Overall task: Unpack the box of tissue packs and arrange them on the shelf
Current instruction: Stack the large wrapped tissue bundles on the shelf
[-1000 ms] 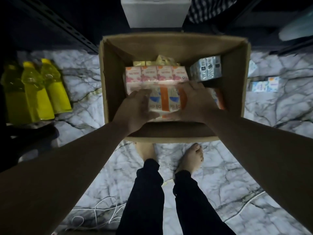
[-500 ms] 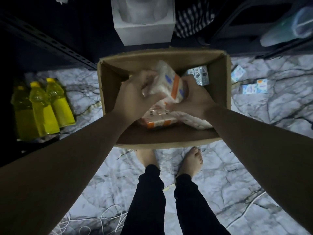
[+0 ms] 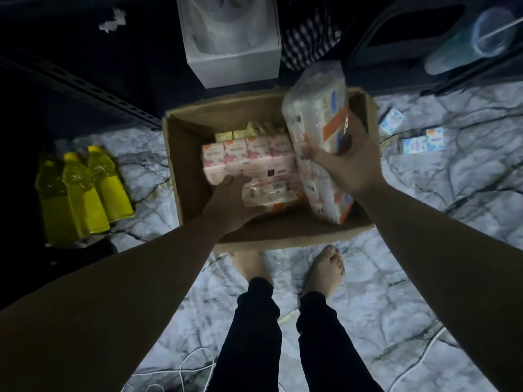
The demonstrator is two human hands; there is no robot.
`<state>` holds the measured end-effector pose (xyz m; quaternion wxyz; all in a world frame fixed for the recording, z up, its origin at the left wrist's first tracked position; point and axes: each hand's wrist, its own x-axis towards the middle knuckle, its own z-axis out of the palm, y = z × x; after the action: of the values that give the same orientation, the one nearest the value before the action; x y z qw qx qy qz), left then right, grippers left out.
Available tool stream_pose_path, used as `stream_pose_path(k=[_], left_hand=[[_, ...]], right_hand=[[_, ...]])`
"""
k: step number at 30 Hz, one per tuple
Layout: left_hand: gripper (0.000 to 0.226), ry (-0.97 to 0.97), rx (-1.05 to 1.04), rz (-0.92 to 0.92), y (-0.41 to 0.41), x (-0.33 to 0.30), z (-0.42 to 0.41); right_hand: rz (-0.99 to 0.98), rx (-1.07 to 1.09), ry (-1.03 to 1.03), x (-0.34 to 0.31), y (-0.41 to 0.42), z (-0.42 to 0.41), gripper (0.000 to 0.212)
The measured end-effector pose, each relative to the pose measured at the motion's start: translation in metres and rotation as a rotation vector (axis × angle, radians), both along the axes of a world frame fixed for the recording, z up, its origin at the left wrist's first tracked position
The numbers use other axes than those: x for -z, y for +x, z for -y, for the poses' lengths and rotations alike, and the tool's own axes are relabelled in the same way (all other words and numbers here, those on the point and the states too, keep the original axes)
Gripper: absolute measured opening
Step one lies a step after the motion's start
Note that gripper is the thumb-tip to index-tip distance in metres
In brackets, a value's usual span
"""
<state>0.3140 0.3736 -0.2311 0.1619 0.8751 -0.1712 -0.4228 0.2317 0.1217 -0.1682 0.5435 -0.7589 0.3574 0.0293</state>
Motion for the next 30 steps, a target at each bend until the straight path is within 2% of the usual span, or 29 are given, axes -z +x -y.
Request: stream_pose_path(k=[2, 5, 9, 13, 15, 17, 19, 21, 30], left_hand=[[0.1, 0.128, 0.049, -0.054, -0.002, 0.021, -0.009], [0.108, 0.081, 0.028, -0.094, -0.007, 0.042, -0.013], [0.097, -0.052, -0.132, -0.022, -0.014, 0.053, -0.013], [0.073, -0.1, -0.08, 0.083, -0.017, 0.029, -0.012], [0.07, -0.125, -0.072, 0.117, -0.017, 0.001, -0.007], [0.069, -0.178, -0.148, 0.095, -0.014, -0.033, -0.004], [0.057, -0.243, -0.24, 0.045, -0.007, -0.07, -0.002], [0.054, -0.27, -0.274, 0.063, 0.003, -0.113, 0.0], [0.059, -0.461, -0.139, 0.223, 0.032, -0.358, 0.011]], right_hand=[[-0.013, 0.011, -0.01, 0.009, -0.001, 0.0, 0.069], [0.006, 0.026, -0.051, 0.026, -0.005, 0.0, 0.072], [0.052, 0.047, -0.129, 0.039, -0.008, -0.002, 0.085], [0.171, 0.048, -0.166, 0.019, -0.009, -0.005, 0.093], [0.195, 0.061, -0.161, 0.0, -0.012, -0.004, 0.095], [0.187, 0.087, -0.143, -0.025, -0.015, -0.005, 0.088], [0.189, 0.09, -0.151, -0.054, -0.019, -0.005, 0.082], [0.198, 0.092, -0.15, -0.087, -0.023, -0.004, 0.083], [0.324, 0.115, -0.121, -0.278, -0.046, 0.0, 0.087]])
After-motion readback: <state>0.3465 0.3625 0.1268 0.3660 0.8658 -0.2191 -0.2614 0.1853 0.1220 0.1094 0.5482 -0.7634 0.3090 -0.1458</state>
